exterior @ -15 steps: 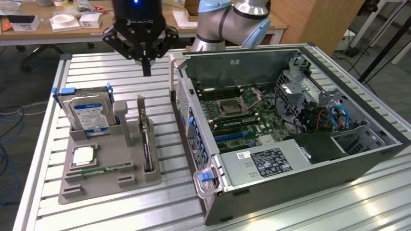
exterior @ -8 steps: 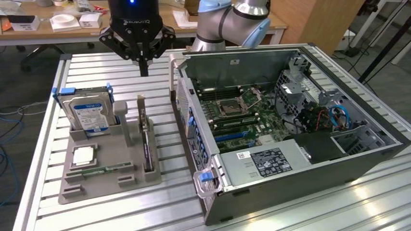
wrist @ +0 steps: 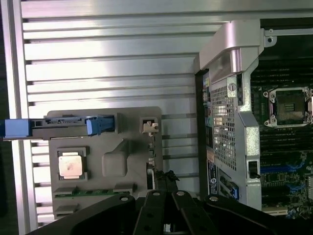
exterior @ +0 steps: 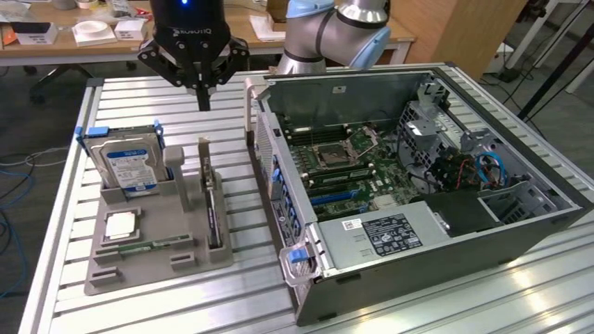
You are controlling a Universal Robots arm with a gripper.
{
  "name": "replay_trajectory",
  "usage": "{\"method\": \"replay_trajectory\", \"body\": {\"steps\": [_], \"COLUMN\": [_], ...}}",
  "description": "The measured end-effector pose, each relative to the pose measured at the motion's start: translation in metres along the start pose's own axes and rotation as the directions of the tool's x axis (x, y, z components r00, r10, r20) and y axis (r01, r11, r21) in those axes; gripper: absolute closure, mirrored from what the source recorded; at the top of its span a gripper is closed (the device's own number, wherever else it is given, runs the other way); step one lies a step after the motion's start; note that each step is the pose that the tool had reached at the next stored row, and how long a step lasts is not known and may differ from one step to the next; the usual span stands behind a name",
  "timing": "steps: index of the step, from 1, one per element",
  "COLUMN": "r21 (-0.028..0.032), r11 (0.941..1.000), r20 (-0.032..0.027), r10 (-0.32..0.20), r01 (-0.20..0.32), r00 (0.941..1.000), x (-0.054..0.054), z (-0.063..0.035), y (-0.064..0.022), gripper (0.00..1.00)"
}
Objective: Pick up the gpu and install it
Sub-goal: 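Reach for the gpu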
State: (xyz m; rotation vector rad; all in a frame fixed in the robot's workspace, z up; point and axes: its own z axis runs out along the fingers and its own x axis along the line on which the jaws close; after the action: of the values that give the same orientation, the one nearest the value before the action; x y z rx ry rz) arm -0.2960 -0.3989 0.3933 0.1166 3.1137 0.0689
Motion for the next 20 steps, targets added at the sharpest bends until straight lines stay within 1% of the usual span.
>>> {"method": "replay_trajectory", "body": {"steps": [10, 20], "r21": [0.0000, 0.0000], "r11": [1.0000, 1.0000], "r20": [0.0000, 0.0000], "r10": [0.000, 0.000], "r01": [0.000, 0.000], "r00": [1.0000, 1.0000], "x": [0.0085, 0.0095], "z": [-0.0002, -0.0003], "y": [-0.0006, -0.0015], "gripper": [0.89, 0.89]}}
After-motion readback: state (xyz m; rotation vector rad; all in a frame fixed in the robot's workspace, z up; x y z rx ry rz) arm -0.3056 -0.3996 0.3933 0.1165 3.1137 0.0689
